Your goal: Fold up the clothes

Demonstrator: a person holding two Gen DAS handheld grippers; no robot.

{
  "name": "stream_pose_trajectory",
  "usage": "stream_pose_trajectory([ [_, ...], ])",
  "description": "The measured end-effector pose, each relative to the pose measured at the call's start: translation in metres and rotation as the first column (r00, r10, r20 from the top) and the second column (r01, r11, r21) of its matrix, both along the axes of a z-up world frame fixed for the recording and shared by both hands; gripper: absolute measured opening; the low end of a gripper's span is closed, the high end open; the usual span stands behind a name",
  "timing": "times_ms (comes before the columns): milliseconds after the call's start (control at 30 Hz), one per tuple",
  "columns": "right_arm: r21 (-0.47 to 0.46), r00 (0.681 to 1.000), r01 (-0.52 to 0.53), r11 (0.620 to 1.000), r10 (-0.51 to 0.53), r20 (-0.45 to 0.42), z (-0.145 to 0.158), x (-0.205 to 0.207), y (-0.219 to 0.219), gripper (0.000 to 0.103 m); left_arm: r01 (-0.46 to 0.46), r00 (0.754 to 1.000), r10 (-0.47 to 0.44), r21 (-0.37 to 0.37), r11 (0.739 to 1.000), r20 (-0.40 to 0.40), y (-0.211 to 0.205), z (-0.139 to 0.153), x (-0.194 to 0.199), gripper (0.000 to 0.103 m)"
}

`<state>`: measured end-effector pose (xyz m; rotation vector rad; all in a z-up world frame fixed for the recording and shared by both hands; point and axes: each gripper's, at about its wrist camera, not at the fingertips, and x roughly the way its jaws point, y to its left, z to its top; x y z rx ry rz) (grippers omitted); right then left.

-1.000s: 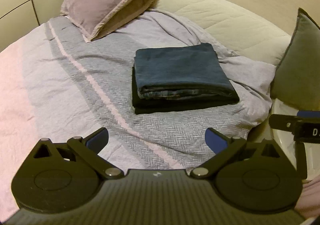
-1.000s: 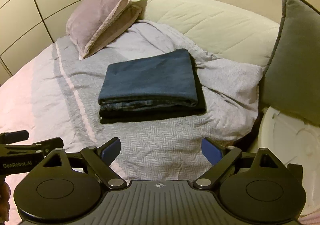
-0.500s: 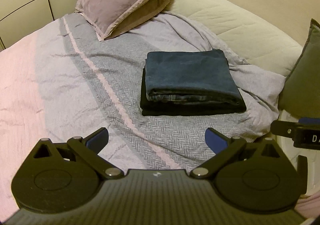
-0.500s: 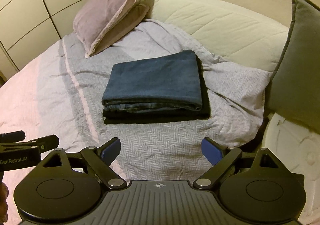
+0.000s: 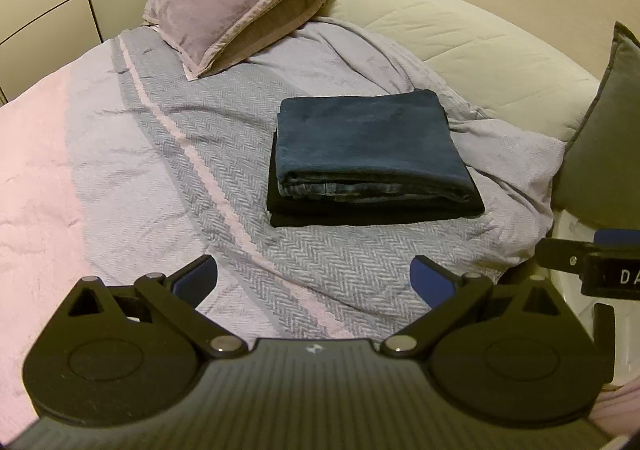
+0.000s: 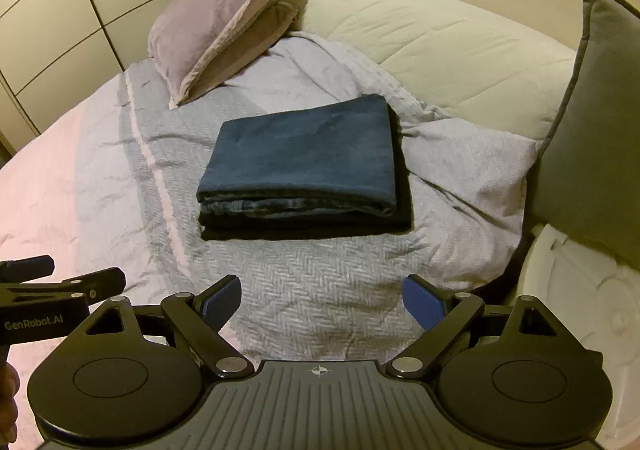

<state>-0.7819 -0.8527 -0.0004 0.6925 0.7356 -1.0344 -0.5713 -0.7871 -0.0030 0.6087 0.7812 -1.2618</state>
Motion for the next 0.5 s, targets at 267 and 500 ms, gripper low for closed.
stream_pose_trajectory([
  [267, -0.005, 1.0, -0.018, 1.0, 0.018, -0.005, -0.001, -0.003, -0.002, 0.091, 0.004, 1.0, -0.004, 0.006, 1.0, 0.028, -0.005, -0.002, -0.009, 0.101],
  [500, 0.001, 1.0, -0.02, 1.0, 0.02, -0.006, -0.002, -0.006, -0.005, 0.091, 0.009, 0.998, -0.009, 0.001, 1.0, 0.054, -0.006, -0.003, -0.016, 0.101],
])
